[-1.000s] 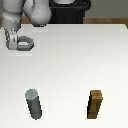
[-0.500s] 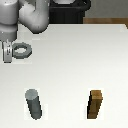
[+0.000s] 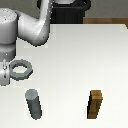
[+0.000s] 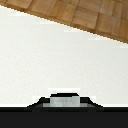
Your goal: Put the loop with the handle onto the peg.
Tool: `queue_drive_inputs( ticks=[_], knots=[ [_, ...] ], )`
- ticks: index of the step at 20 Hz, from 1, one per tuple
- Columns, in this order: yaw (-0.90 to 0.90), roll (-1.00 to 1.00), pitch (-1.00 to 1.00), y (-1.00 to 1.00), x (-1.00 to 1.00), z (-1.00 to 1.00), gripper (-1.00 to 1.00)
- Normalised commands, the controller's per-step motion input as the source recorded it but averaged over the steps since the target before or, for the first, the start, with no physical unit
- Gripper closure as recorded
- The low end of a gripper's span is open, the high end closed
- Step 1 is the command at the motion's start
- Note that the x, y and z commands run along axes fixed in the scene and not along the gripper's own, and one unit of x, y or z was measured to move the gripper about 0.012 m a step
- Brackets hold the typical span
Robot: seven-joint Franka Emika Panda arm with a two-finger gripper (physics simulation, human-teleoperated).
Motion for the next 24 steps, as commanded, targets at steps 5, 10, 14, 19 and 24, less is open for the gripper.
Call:
queue_drive_inputs(
  ticks=[5,10,14,19,24],
  knots=[
    [0.0,0.0,0.0,0.0,0.0,0.8,1.0],
    [0.0,0.0,0.0,0.0,0.2,0.4,1.0],
    [0.0,0.0,0.0,0.0,1.0,0.0,1.0],
    [0.0,0.0,0.0,0.0,0.8,0.2,1.0],
    [0.0,0.0,0.0,0.6,0.0,0.0,1.0]
  ],
)
